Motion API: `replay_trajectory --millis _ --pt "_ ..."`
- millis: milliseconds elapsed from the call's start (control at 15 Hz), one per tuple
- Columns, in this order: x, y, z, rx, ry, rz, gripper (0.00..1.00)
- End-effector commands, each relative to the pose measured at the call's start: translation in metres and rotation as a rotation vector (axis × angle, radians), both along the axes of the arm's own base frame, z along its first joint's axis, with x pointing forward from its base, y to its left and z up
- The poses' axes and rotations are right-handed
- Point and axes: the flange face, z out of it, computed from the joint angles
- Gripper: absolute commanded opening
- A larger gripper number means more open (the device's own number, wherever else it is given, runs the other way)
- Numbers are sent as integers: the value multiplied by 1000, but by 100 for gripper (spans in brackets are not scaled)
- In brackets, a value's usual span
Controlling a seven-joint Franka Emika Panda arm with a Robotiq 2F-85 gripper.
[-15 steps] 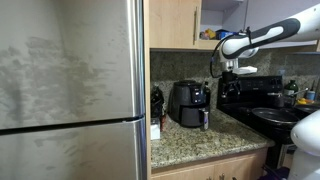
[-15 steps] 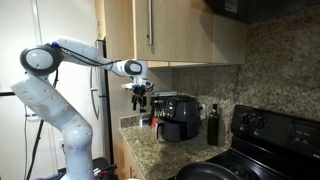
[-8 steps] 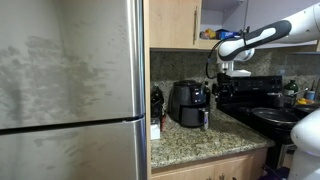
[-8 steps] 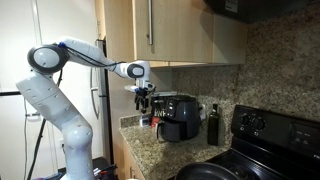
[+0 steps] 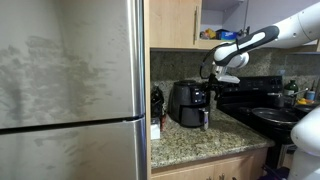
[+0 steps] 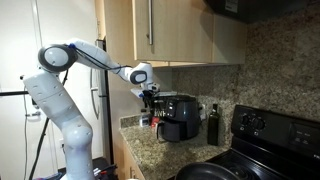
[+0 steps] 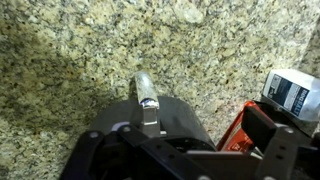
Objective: Push a button on the air fryer
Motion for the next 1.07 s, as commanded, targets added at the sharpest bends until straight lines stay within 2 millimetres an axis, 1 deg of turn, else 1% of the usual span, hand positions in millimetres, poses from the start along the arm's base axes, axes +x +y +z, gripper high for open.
replay_trajectory --millis 0,133,267,467,600,667,733,800,867,1000 --pt "2 0 -1 1 -3 -10 100" --pt "3 0 -2 2 -4 -17 100" --pt "19 5 -19 -20 -72 -51 100" --pt "37 16 -32 -1 -166 -72 100" --pt "51 26 -48 -12 -197 -81 100" --pt "56 27 -54 -17 -214 -100 100" --pt "45 23 -40 -6 -192 -80 100" --pt "48 25 -47 -7 -190 -83 100" --pt "48 25 -49 -8 -185 -82 100" --pt "48 24 -44 -6 -194 -84 100"
